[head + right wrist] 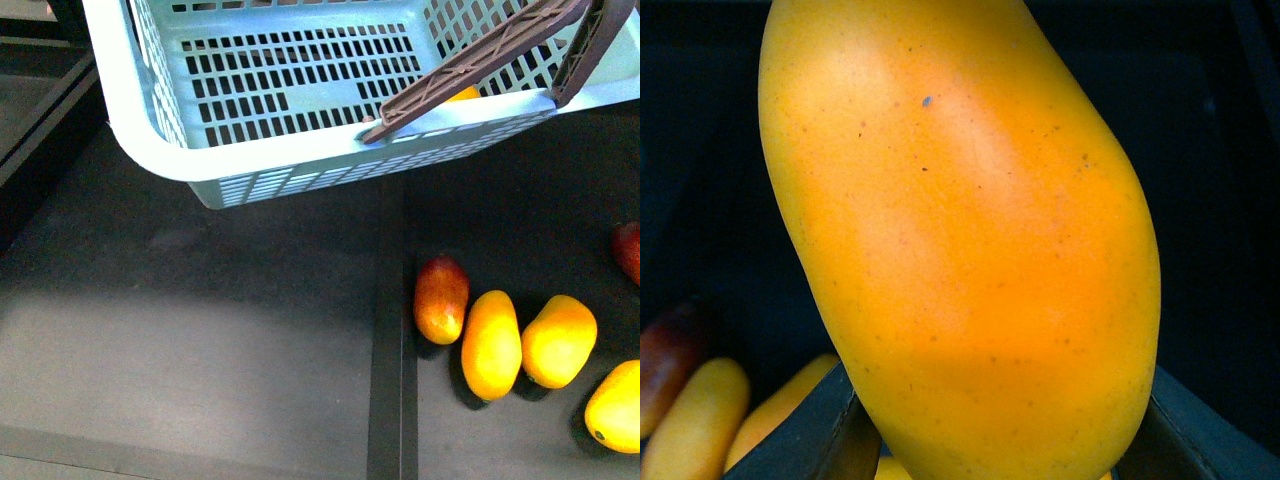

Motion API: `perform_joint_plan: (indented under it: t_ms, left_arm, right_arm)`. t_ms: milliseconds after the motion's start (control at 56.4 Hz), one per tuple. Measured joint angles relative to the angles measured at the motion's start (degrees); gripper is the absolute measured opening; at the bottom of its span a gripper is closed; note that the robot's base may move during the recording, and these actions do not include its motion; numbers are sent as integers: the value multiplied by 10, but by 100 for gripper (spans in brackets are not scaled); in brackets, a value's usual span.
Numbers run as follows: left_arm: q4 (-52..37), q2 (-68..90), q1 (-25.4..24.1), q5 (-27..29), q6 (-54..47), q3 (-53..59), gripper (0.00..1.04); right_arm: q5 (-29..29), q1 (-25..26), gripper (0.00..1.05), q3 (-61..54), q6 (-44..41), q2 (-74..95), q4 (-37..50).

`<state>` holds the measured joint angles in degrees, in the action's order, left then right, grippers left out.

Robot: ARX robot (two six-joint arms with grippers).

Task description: Pick lemon and mango into basket

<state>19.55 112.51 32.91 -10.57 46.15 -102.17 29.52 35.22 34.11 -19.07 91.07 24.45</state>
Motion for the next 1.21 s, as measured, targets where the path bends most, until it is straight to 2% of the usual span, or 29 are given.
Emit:
perform_joint_plan:
  t_ms: [213, 426, 532, 692, 1082, 1207]
  left_arm:
    - [0, 0, 0, -1, 0, 0, 6]
    - [0, 0, 0, 0, 0, 0, 6]
    - [0, 0, 0, 0, 0, 0, 6]
    - [0, 0, 0, 0, 0, 0, 6]
    - [0, 0, 0, 0, 0, 0, 6]
    - [0, 0, 0, 0, 0, 0, 6]
  right_arm:
    - [-16, -66, 51, -2, 21, -109, -8]
    - [-87, -190, 51, 14, 72, -115, 23]
    - [-140, -276, 51, 50, 103, -78, 46]
    - [-188, -352, 51, 105, 127, -23, 59]
    - [-301, -470, 51, 219, 138, 77, 32]
    - [-311, -483, 67, 227, 138, 86, 28]
